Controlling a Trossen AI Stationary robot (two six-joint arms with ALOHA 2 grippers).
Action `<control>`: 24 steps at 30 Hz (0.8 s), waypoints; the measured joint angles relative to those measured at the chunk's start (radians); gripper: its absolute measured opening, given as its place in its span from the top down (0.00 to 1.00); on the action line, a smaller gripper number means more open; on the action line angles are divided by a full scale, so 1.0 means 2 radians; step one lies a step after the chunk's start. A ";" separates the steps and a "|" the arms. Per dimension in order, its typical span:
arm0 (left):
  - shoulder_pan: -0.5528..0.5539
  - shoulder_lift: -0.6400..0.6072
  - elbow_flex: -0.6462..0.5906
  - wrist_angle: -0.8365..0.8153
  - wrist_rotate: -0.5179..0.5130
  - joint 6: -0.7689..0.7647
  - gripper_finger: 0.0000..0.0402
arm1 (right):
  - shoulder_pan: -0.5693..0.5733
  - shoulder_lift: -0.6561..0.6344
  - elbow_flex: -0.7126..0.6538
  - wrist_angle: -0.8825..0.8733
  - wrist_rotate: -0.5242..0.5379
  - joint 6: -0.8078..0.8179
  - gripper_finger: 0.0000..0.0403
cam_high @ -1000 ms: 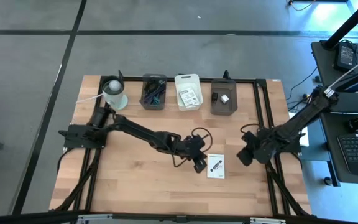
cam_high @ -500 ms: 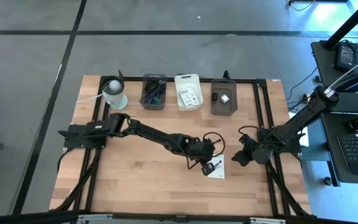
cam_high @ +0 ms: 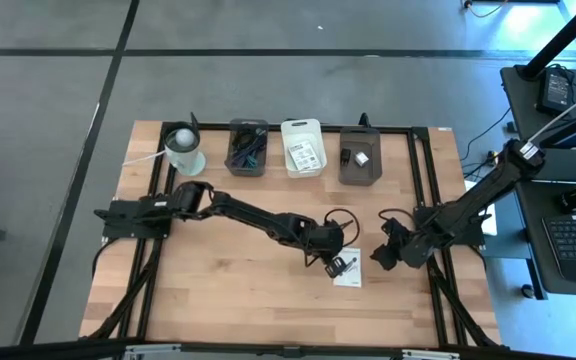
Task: Pick and place items into bin
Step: Put the white card reader box into the white bin
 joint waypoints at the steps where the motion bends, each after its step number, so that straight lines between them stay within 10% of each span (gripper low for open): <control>1: 0.001 0.000 0.000 0.002 0.002 -0.006 0.99 | 0.000 0.003 0.000 0.000 0.000 0.000 0.70; 24: 0.002 0.027 0.001 0.028 0.026 -0.091 0.79 | 0.000 0.015 0.000 0.009 0.000 0.000 0.70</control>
